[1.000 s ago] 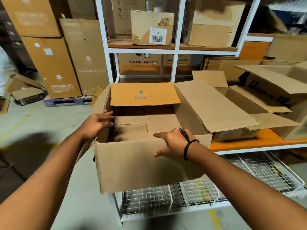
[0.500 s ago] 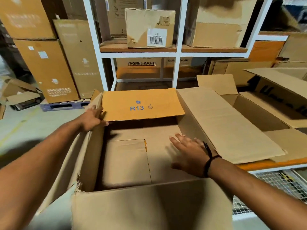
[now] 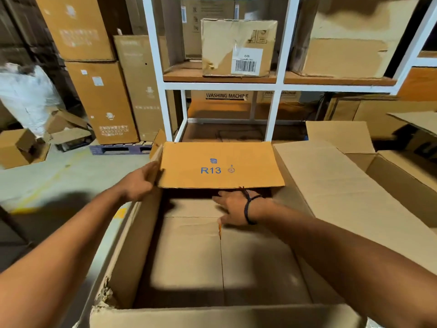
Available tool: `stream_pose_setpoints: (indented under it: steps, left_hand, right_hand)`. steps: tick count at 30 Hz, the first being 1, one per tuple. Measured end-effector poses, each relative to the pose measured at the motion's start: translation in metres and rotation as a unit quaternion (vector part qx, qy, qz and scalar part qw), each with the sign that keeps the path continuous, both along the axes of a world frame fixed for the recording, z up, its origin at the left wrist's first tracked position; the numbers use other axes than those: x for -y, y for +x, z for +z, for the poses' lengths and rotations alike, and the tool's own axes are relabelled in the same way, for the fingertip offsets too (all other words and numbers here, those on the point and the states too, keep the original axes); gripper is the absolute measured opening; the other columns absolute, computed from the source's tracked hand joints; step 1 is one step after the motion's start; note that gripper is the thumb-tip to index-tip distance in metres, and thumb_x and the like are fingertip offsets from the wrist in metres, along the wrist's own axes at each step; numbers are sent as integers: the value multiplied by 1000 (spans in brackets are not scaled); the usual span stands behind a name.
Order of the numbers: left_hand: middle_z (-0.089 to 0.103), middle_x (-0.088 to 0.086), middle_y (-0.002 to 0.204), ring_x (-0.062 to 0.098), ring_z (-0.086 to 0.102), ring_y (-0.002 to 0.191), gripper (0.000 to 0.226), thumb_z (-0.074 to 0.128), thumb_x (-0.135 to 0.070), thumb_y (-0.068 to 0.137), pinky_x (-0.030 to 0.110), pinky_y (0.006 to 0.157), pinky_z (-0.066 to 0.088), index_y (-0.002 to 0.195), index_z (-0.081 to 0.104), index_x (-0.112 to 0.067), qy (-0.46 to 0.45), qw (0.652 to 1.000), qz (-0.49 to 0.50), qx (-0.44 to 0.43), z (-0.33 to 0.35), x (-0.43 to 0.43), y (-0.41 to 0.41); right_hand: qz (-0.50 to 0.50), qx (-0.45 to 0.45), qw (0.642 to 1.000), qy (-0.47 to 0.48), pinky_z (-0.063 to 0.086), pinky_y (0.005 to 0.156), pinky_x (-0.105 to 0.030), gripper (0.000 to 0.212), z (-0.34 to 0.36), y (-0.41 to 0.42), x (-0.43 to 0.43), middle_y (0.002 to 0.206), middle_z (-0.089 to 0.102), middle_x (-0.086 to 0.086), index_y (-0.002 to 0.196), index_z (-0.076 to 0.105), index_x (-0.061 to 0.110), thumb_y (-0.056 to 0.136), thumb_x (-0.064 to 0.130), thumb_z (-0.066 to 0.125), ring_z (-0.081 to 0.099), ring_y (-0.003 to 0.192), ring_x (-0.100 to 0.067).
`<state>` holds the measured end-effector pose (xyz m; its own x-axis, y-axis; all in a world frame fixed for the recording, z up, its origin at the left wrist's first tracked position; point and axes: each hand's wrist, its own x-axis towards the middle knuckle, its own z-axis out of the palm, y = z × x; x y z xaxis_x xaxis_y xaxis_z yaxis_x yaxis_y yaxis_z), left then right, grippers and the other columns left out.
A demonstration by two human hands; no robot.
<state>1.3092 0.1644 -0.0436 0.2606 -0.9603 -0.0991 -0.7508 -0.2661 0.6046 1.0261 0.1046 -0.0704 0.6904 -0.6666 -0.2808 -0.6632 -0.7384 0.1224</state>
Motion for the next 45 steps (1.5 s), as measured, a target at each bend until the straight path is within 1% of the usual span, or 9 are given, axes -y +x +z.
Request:
stream_pose_setpoints:
  steps: [2, 6, 12, 15, 23, 30, 37, 41, 45]
  left_hand:
    - [40, 10, 147, 31, 46, 124, 92, 68, -5, 77, 30, 86, 43, 151, 18, -24, -12, 1000, 9, 21, 3, 11, -2]
    - [16, 5, 159, 29, 26, 142, 104, 78, -15, 74, 39, 114, 25, 153, 10, -22, -23, 999, -4, 31, 17, 34, -2]
    - [19, 1, 158, 19, 24, 143, 111, 72, -45, 76, 34, 114, 21, 152, -6, -27, -177, 976, 49, -118, 19, 46, -2]
    - [6, -1, 160, 16, 15, 145, 118, 74, -43, 75, 30, 114, 16, 150, -14, -23, -195, 978, 52, -53, 18, 46, -3]
    - [-13, 5, 160, 19, -10, 147, 127, 78, -49, 69, 31, 120, 1, 150, -11, -8, -33, 984, -61, 166, -4, 46, -13]
    - [-16, 12, 158, 26, -15, 146, 127, 71, -58, 71, 32, 118, -2, 149, -13, -3, 45, 955, -69, 284, -6, 47, -19]
    - [-15, 9, 159, 24, -15, 146, 119, 71, -48, 76, 35, 121, 3, 149, -13, -6, 61, 952, -64, 293, -8, 49, -18]
    - [-13, 6, 160, 22, -12, 147, 117, 72, -43, 76, 34, 120, 3, 150, -12, -9, 57, 958, -55, 277, -10, 52, -17]
    - [-9, 6, 160, 22, -10, 147, 116, 73, -39, 76, 31, 119, 3, 150, -9, -8, 59, 958, -54, 276, -11, 53, -14]
  right_hand:
    - [0, 7, 999, -50, 13, 118, -46, 84, -19, 1, 5, 161, 7, -1, 153, 4, 29, 88, 64, 44, 12, 146, -24]
    - [-24, 107, 975, -191, 2, 116, -49, 81, -30, -5, 22, 160, 14, -1, 153, 1, 24, 91, 57, 42, 11, 145, -25]
    - [-30, 177, 943, -280, -11, 114, -52, 81, -6, -1, 51, 162, 2, 1, 153, -3, 24, 92, 58, 39, 6, 148, -25]
    - [-36, 175, 934, -309, -10, 115, -55, 85, 7, 6, 67, 161, -8, -1, 152, -7, 25, 91, 61, 38, -2, 148, -25]
    - [-52, 157, 917, -362, -11, 112, -61, 91, 28, 21, 105, 153, -32, -7, 151, -14, 26, 87, 69, 35, -20, 145, -30]
    - [-85, 143, 928, -332, -6, 111, -64, 92, 38, 35, 134, 157, -25, -3, 152, -10, 28, 86, 69, 38, -17, 146, -30]
    - [-146, 102, 971, -158, 1, 114, -61, 91, 34, 46, 177, 161, -9, 3, 152, -5, 31, 86, 61, 50, -7, 148, -27]
    - [-172, 134, 970, -109, 11, 114, -59, 80, 13, 51, 190, 158, 20, -1, 150, 16, 27, 85, 48, 57, 19, 144, -30]
    - [-193, 177, 946, -188, 23, 109, -56, 49, -9, 60, 189, 139, 49, -4, 135, 39, 24, 89, 32, 55, 41, 128, -30]
